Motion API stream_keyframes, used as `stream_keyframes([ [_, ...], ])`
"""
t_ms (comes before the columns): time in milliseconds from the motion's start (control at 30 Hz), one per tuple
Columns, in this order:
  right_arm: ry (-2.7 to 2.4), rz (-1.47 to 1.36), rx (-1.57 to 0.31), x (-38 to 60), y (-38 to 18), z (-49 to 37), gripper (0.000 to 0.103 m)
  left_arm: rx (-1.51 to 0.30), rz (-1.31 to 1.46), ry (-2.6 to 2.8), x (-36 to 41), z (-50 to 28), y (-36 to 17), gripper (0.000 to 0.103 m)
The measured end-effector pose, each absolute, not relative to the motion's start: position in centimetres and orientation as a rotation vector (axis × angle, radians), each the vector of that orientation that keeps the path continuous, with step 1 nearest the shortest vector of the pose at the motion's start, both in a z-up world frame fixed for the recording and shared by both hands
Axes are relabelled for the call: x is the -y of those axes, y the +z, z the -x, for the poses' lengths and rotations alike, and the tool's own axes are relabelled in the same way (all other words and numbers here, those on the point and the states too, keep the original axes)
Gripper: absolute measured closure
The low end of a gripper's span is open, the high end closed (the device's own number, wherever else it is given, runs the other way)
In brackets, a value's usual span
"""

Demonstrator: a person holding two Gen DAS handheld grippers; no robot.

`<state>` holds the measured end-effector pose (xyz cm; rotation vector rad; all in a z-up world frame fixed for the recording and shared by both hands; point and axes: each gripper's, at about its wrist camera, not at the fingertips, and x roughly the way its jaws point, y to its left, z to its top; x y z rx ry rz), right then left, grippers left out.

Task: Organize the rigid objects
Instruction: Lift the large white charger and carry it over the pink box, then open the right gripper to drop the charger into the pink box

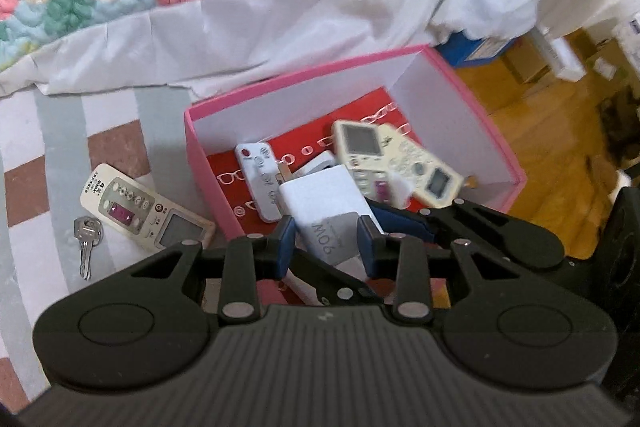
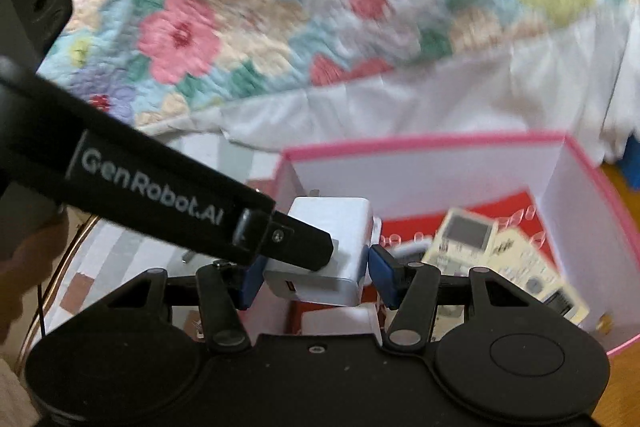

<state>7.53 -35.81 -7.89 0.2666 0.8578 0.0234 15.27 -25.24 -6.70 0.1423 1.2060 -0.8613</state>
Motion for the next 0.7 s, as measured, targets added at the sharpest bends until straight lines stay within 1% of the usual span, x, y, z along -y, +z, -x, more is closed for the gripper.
stream_keyframes([
  [100,0.027,-0.332,-0.912,36.5,-9.8,-8.6,0.042,-1.256,-0.196,-0.823,26.3,-16.0,-8.3,0.072],
  [200,0.01,-0.349,-0.954,36.5,-11.1,-9.1,0.042,-1.26,-0.229,-0.805,26.9,-16.1,-9.3,0.076],
  [367,0.011,-0.297,-0.954,35.9,-10.9,-9.6,0.041,-1.238,-0.118,-0.842,25.9,-16.4,-9.6,0.074],
  [533,0.003,-0.207,-0.93,35.0,-9.1,-8.9,0.039,-1.178,-0.069,-0.849,23.1,-16.5,-8.3,0.073],
  [600,0.016,-0.21,-0.883,34.8,-7.5,-7.8,0.039,-1.149,-0.043,-0.867,21.7,-16.6,-7.0,0.07],
  [700,0.052,-0.179,-0.773,33.7,-4.6,-5.7,0.038,-1.07,-0.072,-0.835,19.2,-16.7,-4.8,0.07],
])
